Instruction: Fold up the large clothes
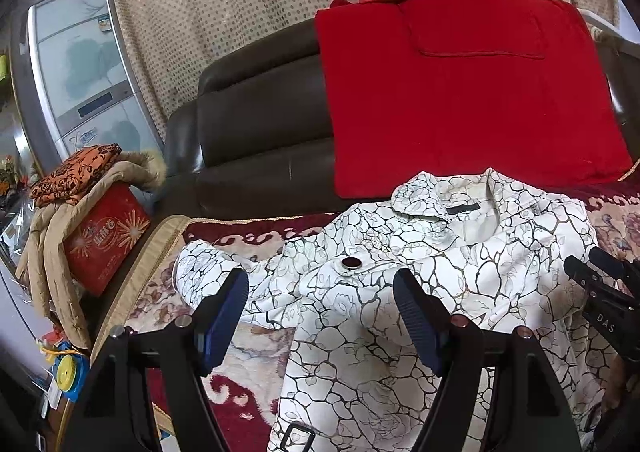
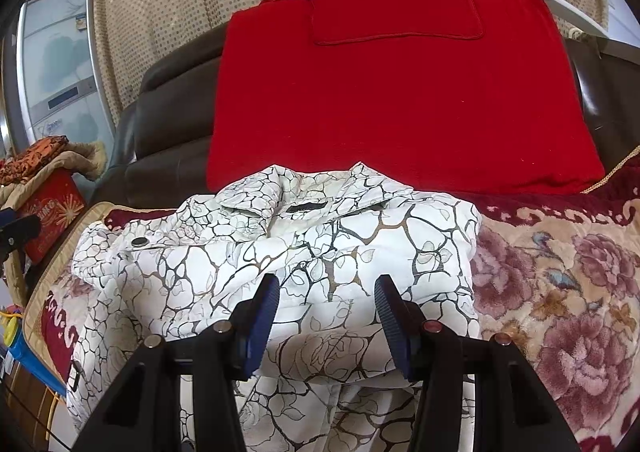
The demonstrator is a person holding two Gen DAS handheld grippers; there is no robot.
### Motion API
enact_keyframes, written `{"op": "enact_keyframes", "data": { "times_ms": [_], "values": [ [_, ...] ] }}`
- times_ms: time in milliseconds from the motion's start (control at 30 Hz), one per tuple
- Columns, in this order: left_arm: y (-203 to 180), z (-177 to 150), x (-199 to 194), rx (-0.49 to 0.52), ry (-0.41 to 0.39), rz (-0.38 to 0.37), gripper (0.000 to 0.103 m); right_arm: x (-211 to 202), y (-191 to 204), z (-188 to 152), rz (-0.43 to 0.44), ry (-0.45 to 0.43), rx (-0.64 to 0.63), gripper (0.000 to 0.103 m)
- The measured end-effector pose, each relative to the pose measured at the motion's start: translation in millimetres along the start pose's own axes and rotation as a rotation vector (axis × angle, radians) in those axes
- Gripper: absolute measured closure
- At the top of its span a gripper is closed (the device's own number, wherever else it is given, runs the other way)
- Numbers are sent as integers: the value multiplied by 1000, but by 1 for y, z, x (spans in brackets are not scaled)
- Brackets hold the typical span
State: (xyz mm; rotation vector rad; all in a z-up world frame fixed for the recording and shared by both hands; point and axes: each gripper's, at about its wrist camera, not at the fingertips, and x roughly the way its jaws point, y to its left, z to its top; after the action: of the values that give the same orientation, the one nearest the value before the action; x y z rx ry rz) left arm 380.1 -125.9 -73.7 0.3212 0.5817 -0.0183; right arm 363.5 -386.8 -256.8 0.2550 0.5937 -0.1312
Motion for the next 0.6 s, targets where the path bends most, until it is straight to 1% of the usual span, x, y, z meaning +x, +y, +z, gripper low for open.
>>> {"op": "enact_keyframes", "data": {
  "times_ms": [267, 367, 433, 467, 500, 567, 600],
  "values": [
    [10, -2, 0, -16, -8, 31, 28, 1, 4, 0, 8, 2, 0, 49],
    [19, -3, 10, -31, 17, 26, 28, 4, 6, 0, 10, 8, -4, 49],
    [34, -6, 27, -67, 63, 13, 27, 7, 8, -1, 10, 19, -5, 49],
    [49, -9, 42, -108, 108, 8, 27, 10, 8, -2, 12, 32, -6, 49],
    [63, -13, 56, -151, 148, 7, 27, 16, 8, -3, 9, 58, -5, 49],
    [105, -25, 91, -267, 239, 22, 27, 29, 6, -6, -9, 111, 1, 48],
    [123, -30, 104, -307, 269, 43, 27, 42, 4, -10, -16, 166, 4, 47]
  ]
}}
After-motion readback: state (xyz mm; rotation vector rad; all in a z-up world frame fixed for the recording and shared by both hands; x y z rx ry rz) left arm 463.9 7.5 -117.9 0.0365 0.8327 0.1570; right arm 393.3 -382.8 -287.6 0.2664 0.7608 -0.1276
